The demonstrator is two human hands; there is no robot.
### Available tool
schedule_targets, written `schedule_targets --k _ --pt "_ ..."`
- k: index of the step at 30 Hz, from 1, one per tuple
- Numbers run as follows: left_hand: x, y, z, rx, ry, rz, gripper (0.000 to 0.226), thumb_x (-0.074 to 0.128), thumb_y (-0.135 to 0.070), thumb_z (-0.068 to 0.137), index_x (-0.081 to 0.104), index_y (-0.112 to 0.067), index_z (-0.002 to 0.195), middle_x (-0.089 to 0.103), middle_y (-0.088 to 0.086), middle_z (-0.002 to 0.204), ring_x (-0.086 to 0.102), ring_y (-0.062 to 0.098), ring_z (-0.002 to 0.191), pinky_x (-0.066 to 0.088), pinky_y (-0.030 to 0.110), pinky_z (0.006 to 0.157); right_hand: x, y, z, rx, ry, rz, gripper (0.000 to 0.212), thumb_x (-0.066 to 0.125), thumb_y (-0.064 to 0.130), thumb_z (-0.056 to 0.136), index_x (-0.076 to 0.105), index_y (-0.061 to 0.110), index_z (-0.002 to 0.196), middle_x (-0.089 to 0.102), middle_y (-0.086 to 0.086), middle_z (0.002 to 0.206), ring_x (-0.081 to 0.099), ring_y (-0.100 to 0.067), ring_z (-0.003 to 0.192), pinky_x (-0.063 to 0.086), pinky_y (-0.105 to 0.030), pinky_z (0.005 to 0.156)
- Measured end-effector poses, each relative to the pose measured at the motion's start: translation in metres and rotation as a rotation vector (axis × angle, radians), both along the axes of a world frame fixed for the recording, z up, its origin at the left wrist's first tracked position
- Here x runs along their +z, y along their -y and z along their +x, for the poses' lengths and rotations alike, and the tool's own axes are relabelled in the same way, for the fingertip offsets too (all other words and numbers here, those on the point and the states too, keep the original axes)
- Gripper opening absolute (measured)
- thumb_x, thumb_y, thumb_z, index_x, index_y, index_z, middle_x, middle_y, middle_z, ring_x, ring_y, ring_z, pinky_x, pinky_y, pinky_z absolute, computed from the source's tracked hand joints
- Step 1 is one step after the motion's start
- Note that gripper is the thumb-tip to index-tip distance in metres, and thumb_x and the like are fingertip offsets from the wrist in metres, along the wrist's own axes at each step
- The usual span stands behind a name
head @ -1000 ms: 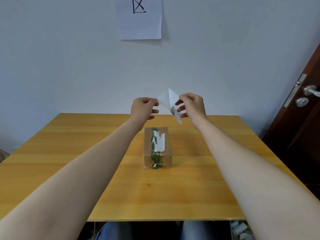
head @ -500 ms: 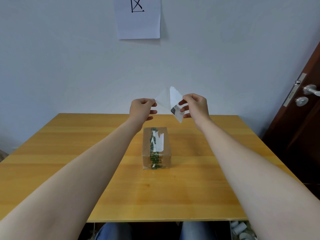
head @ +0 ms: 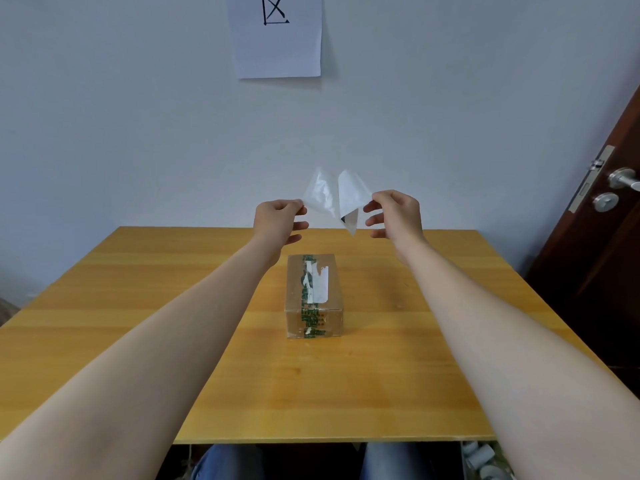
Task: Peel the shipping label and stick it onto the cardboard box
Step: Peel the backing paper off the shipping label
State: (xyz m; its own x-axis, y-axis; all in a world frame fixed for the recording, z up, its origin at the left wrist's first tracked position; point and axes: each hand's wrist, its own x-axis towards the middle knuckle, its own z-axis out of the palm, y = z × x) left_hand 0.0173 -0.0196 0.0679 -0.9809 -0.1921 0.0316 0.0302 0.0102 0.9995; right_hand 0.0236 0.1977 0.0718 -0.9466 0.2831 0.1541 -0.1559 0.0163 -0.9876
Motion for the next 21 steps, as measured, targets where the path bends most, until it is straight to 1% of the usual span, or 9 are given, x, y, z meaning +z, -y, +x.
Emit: schedule_targets --k 6,10,15,21 --pt "0.0000 0.0017 0.0007 0.007 0.000 0.010 0.017 0.061 -0.026 0.101 0.074 -0.014 0.103 0.075 -0.001 0.100 0.073 0.015 0.074 0.064 0.037 0.075 -0.0063 -0.0051 -0.0010 -0.033 0.038 -0.049 0.016 0.060 0.018 0.095 0.072 0.009 0.096 0.073 -0.004 0.084 0.063 -0.020 0.061 0.052 -0.029 0.048" --pt "-0.0001 0.0036 0.0004 0.012 0.002 0.017 0.019 0.061 -0.026 0.101 0.074 -0.013 0.107 0.075 -0.001 0.100 0.073 0.015 0.076 0.063 0.036 0.075 -0.0073 -0.0084 -0.0011 -0.053 0.049 -0.090 0.014 0.060 0.018 0.094 0.072 0.010 0.094 0.073 -0.005 0.085 0.062 -0.021 0.060 0.051 -0.030 0.049" --pt "-0.0009 0.0043 0.0002 0.018 0.008 0.029 0.020 0.061 -0.026 0.102 0.074 -0.012 0.109 0.074 -0.002 0.099 0.073 0.015 0.077 0.063 0.036 0.075 -0.0061 -0.0102 -0.0008 -0.060 0.054 -0.107 0.017 0.060 0.018 0.093 0.073 0.008 0.097 0.073 -0.006 0.084 0.063 -0.020 0.060 0.051 -0.030 0.049" --pt "-0.0029 0.0094 -0.0001 0.035 0.038 0.053 0.019 0.062 -0.026 0.102 0.073 -0.012 0.109 0.075 -0.001 0.102 0.073 0.015 0.077 0.064 0.037 0.076 -0.0010 -0.0080 -0.0005 -0.066 0.050 -0.115 0.016 0.059 0.017 0.093 0.072 0.009 0.096 0.072 -0.005 0.083 0.063 -0.020 0.060 0.050 -0.028 0.048"
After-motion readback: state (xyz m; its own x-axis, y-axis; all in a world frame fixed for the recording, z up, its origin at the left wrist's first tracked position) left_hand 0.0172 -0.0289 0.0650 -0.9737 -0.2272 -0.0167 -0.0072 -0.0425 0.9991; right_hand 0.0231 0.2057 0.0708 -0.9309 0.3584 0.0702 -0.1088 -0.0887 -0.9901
